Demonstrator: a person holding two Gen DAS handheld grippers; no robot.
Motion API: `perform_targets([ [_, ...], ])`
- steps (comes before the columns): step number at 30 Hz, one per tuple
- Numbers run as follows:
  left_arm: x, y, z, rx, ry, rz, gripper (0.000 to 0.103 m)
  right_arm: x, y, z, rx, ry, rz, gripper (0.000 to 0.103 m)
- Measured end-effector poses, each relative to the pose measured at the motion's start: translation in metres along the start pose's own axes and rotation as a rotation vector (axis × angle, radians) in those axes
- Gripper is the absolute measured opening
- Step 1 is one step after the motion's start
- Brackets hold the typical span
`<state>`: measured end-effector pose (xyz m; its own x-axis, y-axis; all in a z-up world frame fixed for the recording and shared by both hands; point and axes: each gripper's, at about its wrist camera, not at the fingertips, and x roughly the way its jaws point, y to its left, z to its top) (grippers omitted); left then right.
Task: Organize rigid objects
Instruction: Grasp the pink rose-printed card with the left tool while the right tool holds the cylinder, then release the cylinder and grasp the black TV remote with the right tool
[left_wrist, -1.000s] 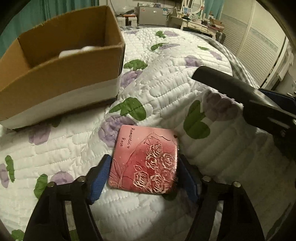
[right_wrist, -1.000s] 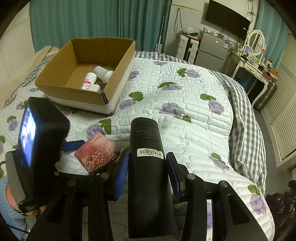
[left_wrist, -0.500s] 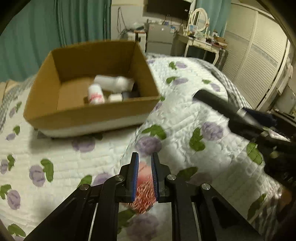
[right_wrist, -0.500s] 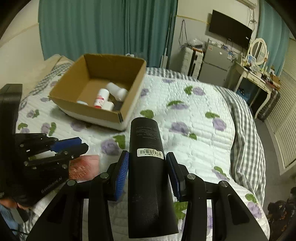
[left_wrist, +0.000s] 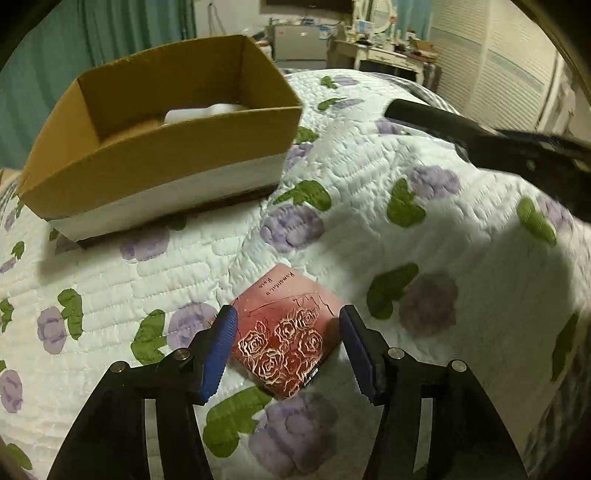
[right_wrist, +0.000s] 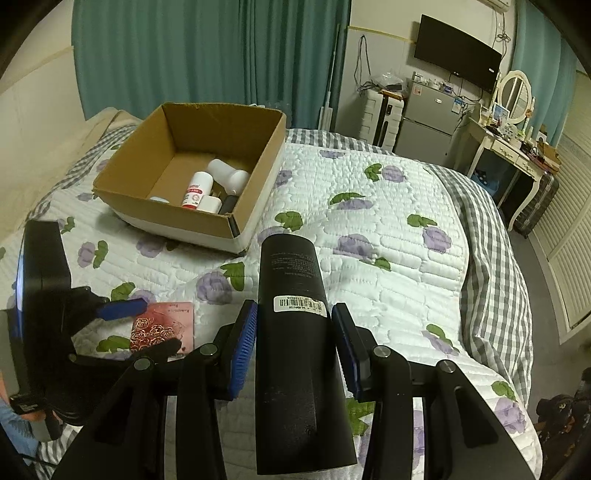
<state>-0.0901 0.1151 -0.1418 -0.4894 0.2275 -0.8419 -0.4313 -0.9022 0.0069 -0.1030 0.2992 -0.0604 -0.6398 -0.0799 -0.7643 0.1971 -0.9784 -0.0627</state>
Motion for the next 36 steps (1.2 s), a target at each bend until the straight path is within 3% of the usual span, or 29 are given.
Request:
perform_targets([
  [5,0.009,-0.022,-0.009,0.168,0.035,0.074,0.062,0.002,0.002,-0.001,-0.004,0.01,0.009,0.041],
  [9,0.019,-0.019,-0.001,0.164,0.045,0.076,0.062,0.001,0.004,-0.002,-0.007,0.008,0.018,0.041],
  [11,0.02,-0.015,0.003,0.152,0.047,0.058,0.055,0.003,0.004,-0.002,-0.009,0.012,0.018,0.04],
  [12,0.019,-0.013,0.004,0.147,0.042,0.048,0.041,0.003,0.005,-0.003,-0.01,0.014,0.017,0.038],
  [15,0.006,-0.007,0.007,0.131,0.0,0.079,0.024,0.002,0.006,-0.002,-0.014,0.01,0.02,0.026],
  [19,-0.002,0.012,0.009,0.049,-0.015,0.09,0.015,0.006,0.008,-0.002,-0.019,0.025,0.027,0.015],
  [25,0.007,0.016,0.011,0.029,-0.019,0.099,0.015,0.028,0.008,-0.009,0.002,0.093,0.053,0.014],
  [26,0.008,0.014,0.012,0.031,-0.022,0.109,0.014,0.03,0.01,-0.009,0.012,0.099,0.068,0.018],
  [29,-0.006,0.022,0.011,-0.011,-0.054,0.117,0.011,0.032,0.017,-0.01,0.007,0.101,0.098,0.045],
  [36,-0.025,0.041,0.007,-0.103,-0.07,0.111,0.01,0.065,0.049,-0.025,-0.037,0.217,0.14,0.046],
])
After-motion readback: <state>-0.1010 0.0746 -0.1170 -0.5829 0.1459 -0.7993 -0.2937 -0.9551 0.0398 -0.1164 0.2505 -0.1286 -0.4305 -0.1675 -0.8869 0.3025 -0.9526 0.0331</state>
